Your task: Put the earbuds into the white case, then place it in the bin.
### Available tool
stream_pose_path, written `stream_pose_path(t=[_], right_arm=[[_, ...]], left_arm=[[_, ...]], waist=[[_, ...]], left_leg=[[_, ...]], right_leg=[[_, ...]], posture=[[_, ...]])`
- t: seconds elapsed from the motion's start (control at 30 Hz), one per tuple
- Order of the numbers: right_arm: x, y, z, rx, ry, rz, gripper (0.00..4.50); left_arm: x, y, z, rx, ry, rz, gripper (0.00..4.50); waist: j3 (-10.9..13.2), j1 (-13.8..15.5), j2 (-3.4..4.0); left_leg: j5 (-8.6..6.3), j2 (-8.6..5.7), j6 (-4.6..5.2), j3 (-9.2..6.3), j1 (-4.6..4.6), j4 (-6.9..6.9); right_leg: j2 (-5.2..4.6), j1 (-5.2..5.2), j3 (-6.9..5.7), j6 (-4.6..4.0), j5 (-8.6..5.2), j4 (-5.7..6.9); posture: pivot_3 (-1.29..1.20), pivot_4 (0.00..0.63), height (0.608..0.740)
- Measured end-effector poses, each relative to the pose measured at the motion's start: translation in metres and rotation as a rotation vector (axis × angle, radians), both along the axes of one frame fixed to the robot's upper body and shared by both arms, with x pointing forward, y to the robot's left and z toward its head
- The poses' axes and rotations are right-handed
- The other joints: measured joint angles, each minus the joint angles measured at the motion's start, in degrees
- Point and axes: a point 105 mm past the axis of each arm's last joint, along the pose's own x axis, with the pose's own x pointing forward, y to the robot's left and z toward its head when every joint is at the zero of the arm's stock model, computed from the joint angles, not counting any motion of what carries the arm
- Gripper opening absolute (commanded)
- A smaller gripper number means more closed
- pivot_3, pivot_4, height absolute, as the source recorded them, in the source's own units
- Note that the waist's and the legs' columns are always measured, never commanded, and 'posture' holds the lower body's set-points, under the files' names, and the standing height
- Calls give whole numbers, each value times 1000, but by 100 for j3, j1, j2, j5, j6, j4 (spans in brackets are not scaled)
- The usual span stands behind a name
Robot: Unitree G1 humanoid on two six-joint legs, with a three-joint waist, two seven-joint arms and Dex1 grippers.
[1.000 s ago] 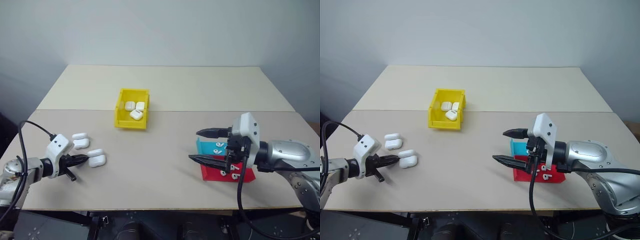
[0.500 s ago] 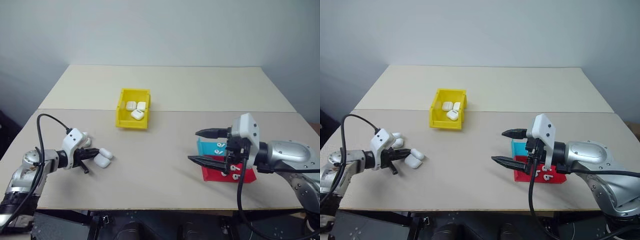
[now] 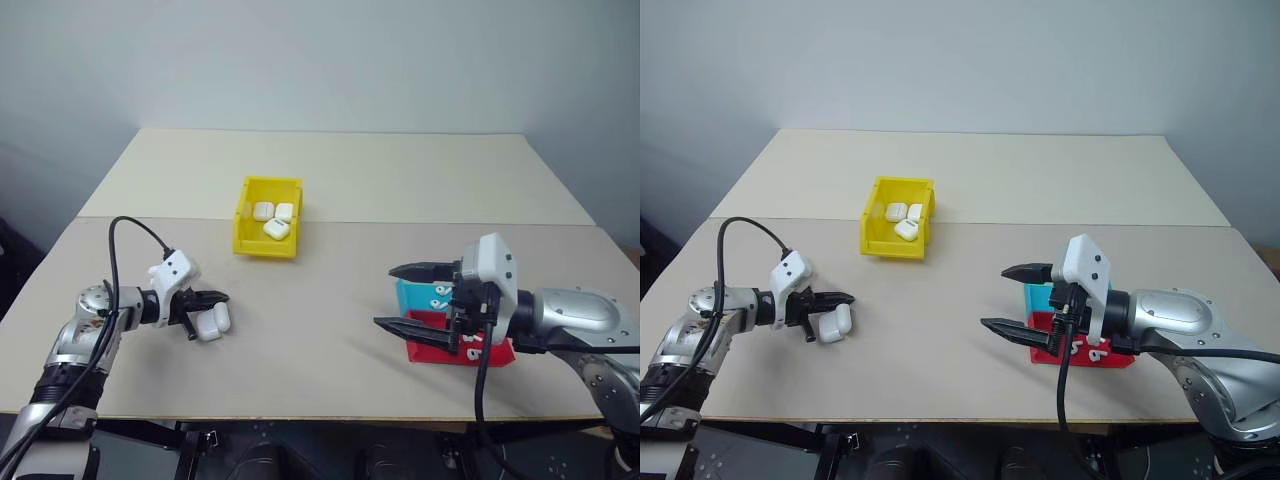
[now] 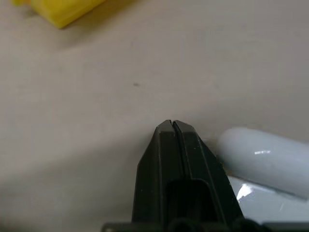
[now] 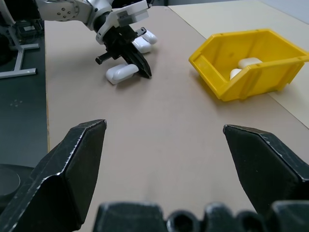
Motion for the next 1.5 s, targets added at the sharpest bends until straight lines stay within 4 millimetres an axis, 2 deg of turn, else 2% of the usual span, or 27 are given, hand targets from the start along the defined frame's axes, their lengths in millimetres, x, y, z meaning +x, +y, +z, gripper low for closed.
stream_pose_path(t=[0.1,0.17,0.27,0.33,0.47,0.67,0.77,0.97,1.13,1.33,1.5], right_arm=[[0,0,0,0,0,0,4500],[0,0,0,0,0,0,4500],[0,0,0,0,0,0,4500],[0,0,0,0,0,0,4500],[2,-1,0,1,2,-3,4500],[4,0,5,1,-11,11,4500],[5,0,4,1,-6,7,4500],[6,3,1,8,2,6,4500],[6,5,0,17,7,8,4500],[6,6,2,26,2,10,4500],[6,7,1,31,4,15,4500]], left_arm=[[-2,4,2,22,8,-8,36],[-5,14,7,62,10,-3,36],[-10,30,18,115,15,8,584],[-12,38,29,138,6,11,1211],[-20,39,44,191,-1,-48,2516],[-48,13,64,227,60,-242,4389],[-54,9,69,280,94,-237,4455],[-52,1,75,405,77,-195,4455],[-55,-3,79,493,194,-178,4455],[-60,-1,53,638,318,-242,4455],[-45,-3,38,688,291,-226,4455]], waist=[[0,-34,0],[0,-48,0],[0,-40,0],[0,-32,0],[0,-16,0],[0,-28,0],[0,-32,0],[0,-24,-1],[0,-19,-1],[1,-26,-1],[0,5,-1]], left_leg=[[0,3,0,-1,0,0],[0,4,0,-1,0,0],[0,4,0,-1,-1,0],[0,4,0,-1,-1,0],[0,4,0,-1,-2,0],[0,6,0,-1,-4,0],[0,6,0,-1,-2,0],[0,5,0,-1,-4,0],[0,3,0,-1,-4,0],[0,4,0,-1,-4,0],[-1,3,2,-2,-6,8]], right_leg=[[3,-1,0,0,0,0],[4,-3,0,0,0,0],[4,-2,0,1,-1,0],[3,-2,0,1,-1,-1],[3,-2,-1,1,-1,-2],[4,-7,1,1,-1,0],[6,-6,2,2,-2,1],[6,-6,3,2,-2,-2],[6,-6,4,3,-3,1],[9,-8,7,2,-3,1],[8,-4,6,2,-2,0]], posture=[[0,150,740],[0,150,740],[0,150,740],[0,150,740],[0,150,740],[0,150,740],[0,150,740],[0,150,740],[0,150,740],[0,150,740],[0,150,740]])
